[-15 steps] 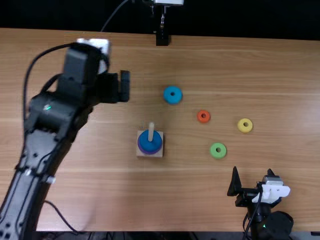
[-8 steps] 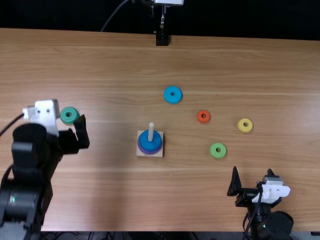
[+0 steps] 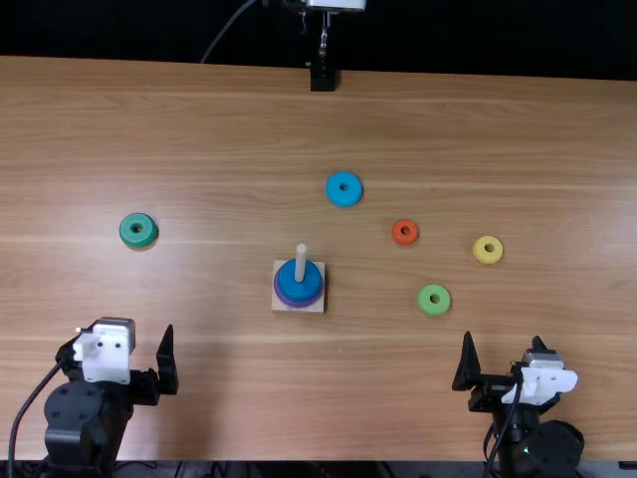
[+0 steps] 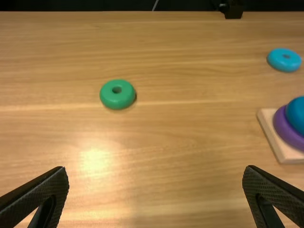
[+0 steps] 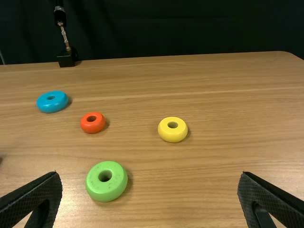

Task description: Build the Hanoi tower: stack the rings onto the peg from bottom to top in this color order: purple, dark blue, light blue, dark green, light green, yellow, orange.

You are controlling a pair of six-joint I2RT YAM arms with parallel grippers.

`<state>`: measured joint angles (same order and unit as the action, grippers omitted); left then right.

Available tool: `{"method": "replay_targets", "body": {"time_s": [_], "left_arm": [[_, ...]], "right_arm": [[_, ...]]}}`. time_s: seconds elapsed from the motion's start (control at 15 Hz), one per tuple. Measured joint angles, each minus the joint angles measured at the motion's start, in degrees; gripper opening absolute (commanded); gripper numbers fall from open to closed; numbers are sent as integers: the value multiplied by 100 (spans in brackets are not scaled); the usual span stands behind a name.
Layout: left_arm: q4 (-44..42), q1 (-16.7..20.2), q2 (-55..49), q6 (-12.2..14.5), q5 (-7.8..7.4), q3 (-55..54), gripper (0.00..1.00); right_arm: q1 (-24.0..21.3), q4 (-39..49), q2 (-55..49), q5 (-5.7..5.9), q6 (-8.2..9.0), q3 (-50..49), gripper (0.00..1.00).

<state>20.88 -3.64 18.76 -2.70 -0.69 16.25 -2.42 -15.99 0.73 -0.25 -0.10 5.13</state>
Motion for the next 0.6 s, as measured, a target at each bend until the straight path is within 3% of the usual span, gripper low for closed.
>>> {"method": "replay_targets", "body": {"time_s": [0.27,0.6], "left_arm": [[20,74,-925,46,9,-699,100],[-28,74,-1320,59,11,-957,100]], "right_arm": [[0,-7,0,0,-2,0,100],[0,-4,0,-2,0,0,100]]}}
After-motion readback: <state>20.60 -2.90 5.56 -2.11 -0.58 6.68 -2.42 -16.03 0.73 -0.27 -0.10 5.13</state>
